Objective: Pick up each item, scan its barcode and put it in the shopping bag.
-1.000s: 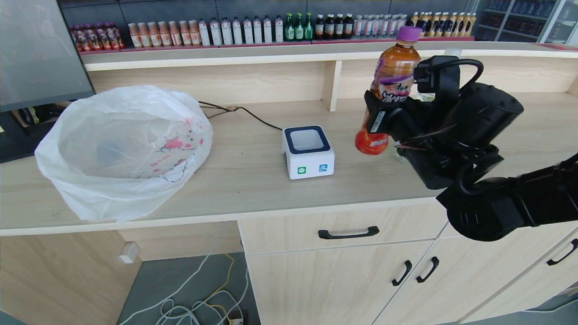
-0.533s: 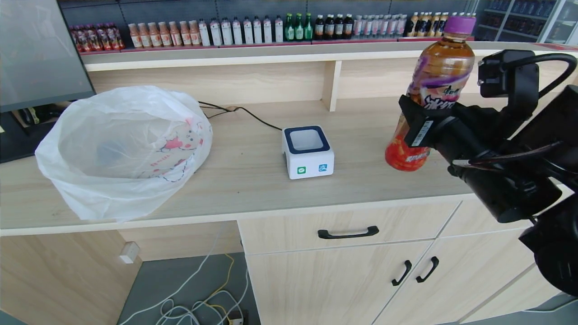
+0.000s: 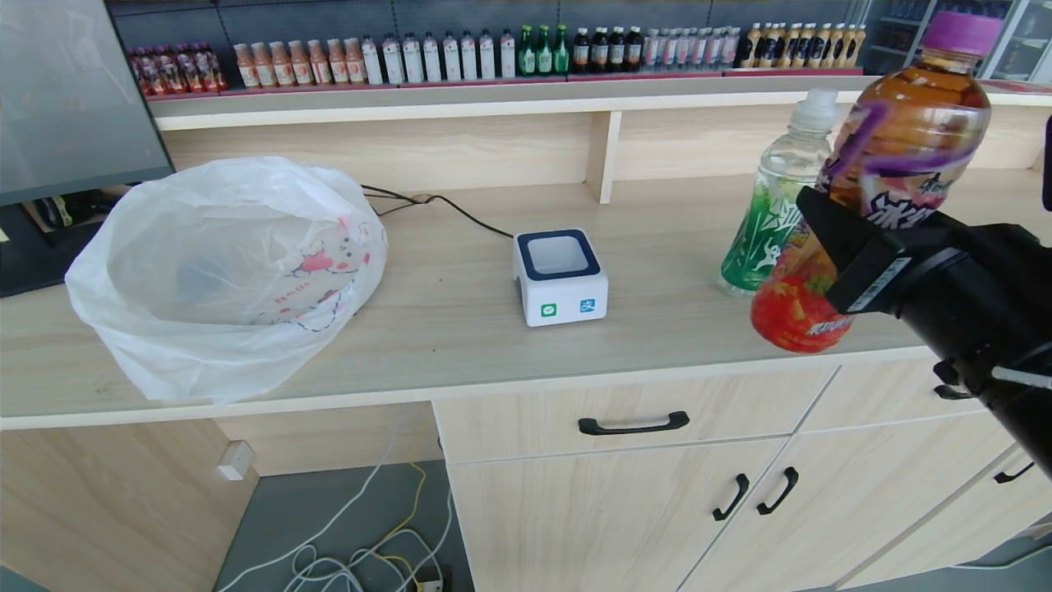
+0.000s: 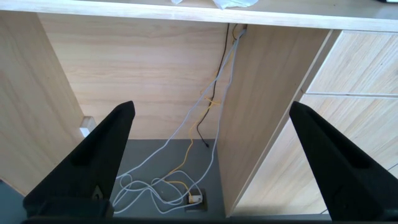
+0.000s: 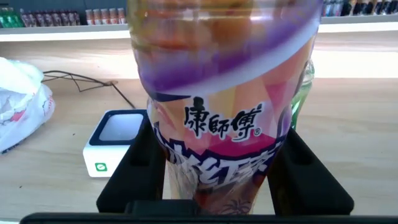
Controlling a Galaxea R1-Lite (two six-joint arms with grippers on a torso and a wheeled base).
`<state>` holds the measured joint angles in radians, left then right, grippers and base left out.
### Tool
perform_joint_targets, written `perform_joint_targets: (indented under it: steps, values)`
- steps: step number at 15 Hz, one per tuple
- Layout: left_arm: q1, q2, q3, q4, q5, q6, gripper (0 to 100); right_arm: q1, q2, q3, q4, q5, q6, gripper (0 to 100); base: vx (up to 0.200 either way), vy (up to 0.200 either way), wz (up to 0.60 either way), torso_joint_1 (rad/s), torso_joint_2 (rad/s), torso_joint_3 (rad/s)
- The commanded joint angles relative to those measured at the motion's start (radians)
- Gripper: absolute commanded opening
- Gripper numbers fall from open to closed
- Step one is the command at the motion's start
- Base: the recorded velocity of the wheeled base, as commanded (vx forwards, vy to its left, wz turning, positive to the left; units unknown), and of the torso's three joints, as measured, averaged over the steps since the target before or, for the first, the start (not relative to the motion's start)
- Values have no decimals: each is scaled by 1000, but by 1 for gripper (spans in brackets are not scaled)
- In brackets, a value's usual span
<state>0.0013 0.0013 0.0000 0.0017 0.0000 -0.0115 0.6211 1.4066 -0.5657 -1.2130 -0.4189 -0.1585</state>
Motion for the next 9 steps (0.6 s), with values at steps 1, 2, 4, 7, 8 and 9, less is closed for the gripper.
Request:
perform_joint_targets:
  steps: [1, 2, 4, 7, 8, 9]
  values:
    - [0, 0, 0, 0, 0, -1, 100, 32, -54, 49, 1, 0, -1, 0, 0, 0, 0, 0, 0, 0]
    - [0, 0, 0, 0, 0, -1, 100, 37, -77, 84, 0, 2, 1, 0, 0, 0, 0, 0, 0, 0]
    - [0, 0, 0, 0, 0, -1, 100, 37, -138, 153, 1, 9, 7, 0, 0, 0, 0, 0, 0, 0]
    - [0, 0, 0, 0, 0, -1, 100, 80, -192, 247, 1, 11, 10, 0, 0, 0, 0, 0, 0, 0]
    - [0, 0, 0, 0, 0, -1, 100, 100, -201, 274, 1, 9, 5, 0, 0, 0, 0, 0, 0, 0]
    - [0, 0, 0, 0, 0, -1, 100, 135, -201, 282, 1, 5, 2, 0, 0, 0, 0, 0, 0, 0]
